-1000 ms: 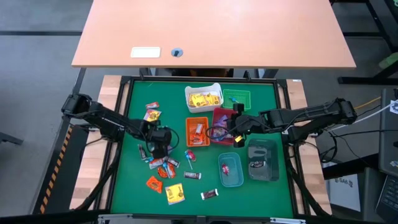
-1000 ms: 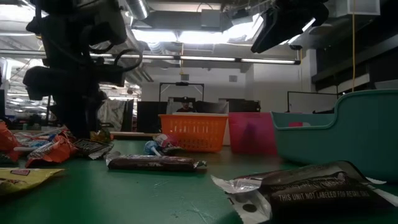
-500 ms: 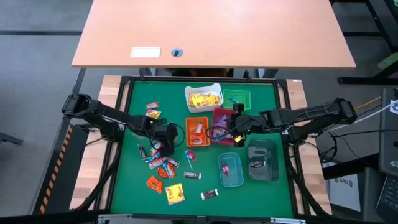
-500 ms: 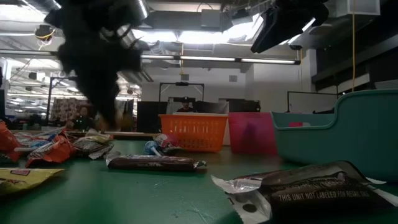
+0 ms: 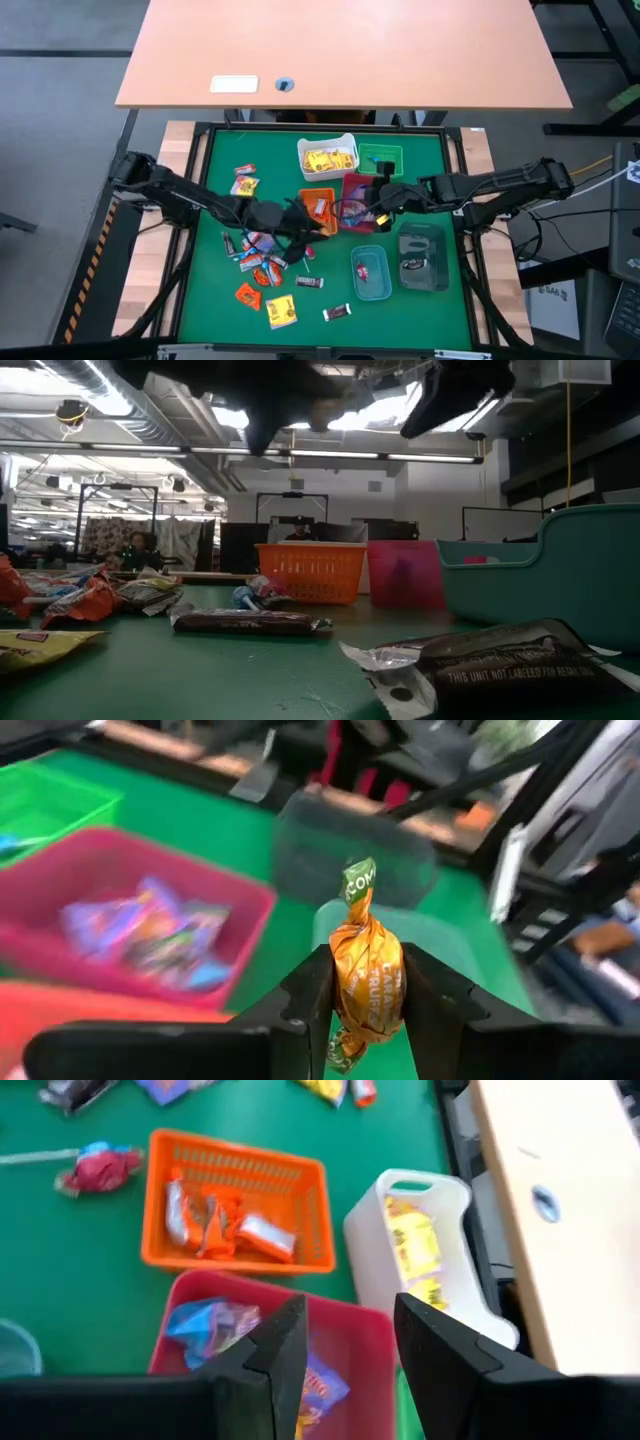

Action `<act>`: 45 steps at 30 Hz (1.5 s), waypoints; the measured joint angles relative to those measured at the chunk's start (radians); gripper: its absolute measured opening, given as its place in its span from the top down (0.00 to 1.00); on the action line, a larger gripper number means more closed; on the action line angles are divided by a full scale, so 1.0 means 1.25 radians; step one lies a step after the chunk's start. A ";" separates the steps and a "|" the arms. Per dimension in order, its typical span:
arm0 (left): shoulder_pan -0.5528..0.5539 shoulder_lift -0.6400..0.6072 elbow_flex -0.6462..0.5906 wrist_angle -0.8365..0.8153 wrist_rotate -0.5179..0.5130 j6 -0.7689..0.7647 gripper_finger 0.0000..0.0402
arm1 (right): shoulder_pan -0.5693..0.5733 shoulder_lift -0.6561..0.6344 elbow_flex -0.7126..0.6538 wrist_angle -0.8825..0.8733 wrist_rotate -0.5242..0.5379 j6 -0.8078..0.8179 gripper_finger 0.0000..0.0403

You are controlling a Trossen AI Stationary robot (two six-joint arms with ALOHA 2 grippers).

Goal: Sort candy
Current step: Put the yellow candy into the blue bin, then put the blue lollipop into the green basket

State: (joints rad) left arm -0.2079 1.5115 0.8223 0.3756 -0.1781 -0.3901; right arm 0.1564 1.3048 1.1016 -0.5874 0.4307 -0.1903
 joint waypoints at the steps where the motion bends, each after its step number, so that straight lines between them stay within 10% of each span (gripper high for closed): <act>1: -0.009 0.021 0.000 0.046 -0.004 0.000 0.78 | 0.000 0.000 0.013 -0.007 0.003 0.000 0.63; 21: -0.047 0.462 0.376 0.181 0.003 0.153 0.78 | 0.000 -0.001 0.199 -0.048 0.003 0.001 0.63; 38: -0.027 0.479 0.379 0.084 -0.063 0.153 0.45 | 0.000 -0.001 0.199 -0.060 0.003 0.002 0.63; 45: -0.026 0.366 0.379 -0.158 -0.063 0.166 0.43 | 0.000 0.000 0.199 -0.084 -0.092 0.002 0.63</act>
State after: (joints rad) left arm -0.2405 1.9694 1.2961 0.1778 -0.2571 -0.1829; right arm 0.1566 1.3045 1.3506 -0.6922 0.3159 -0.1875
